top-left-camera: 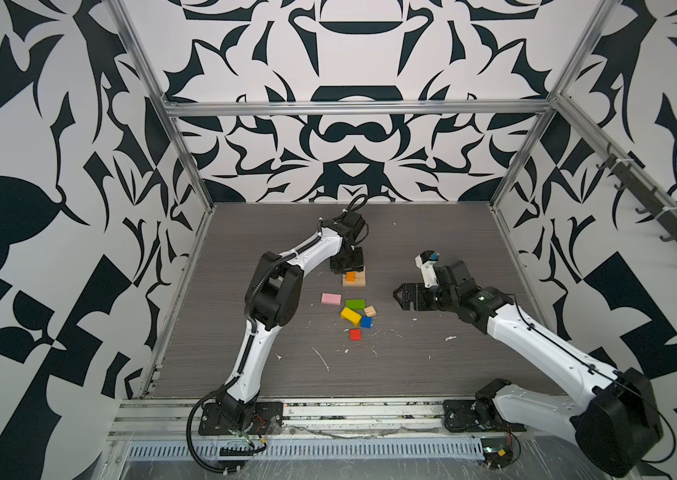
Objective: Build the wood block tower
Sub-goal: 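Lower the orange block onto the top of the three plain blocks, then open the left gripper and raise it off the orange block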
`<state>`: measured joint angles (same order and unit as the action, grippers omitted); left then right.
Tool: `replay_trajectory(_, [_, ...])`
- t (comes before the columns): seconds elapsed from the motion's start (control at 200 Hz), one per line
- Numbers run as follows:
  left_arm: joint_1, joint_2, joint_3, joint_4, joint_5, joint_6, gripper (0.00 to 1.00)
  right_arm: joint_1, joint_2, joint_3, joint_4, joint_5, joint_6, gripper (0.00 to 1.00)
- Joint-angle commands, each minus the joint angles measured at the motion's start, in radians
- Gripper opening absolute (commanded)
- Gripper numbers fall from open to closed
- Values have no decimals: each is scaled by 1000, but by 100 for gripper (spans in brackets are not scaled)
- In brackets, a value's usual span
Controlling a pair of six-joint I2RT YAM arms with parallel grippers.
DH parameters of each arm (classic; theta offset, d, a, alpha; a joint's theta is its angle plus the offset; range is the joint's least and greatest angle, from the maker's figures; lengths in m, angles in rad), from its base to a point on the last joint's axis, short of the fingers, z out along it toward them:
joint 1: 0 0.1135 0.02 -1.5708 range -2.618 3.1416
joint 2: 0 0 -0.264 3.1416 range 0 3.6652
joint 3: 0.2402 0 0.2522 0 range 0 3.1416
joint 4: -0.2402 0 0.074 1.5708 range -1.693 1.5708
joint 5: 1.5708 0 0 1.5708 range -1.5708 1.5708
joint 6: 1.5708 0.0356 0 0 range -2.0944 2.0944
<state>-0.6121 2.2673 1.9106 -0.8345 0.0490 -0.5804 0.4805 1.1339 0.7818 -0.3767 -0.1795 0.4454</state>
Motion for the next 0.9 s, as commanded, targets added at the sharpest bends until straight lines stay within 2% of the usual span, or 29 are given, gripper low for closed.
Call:
replay_trajectory(0.0, [-5,-20,37,-39,0,-12,52,7,-10,7,10,2,-5,97])
replay_trajectory(0.54, [-5,-35,40,-74,-50,-12,52,13,-2,30,-2,0,-4,97])
replay_trajectory(0.895, [-6,8,77,-93,-86,-7,50,20,9,34,-3,5,-4,97])
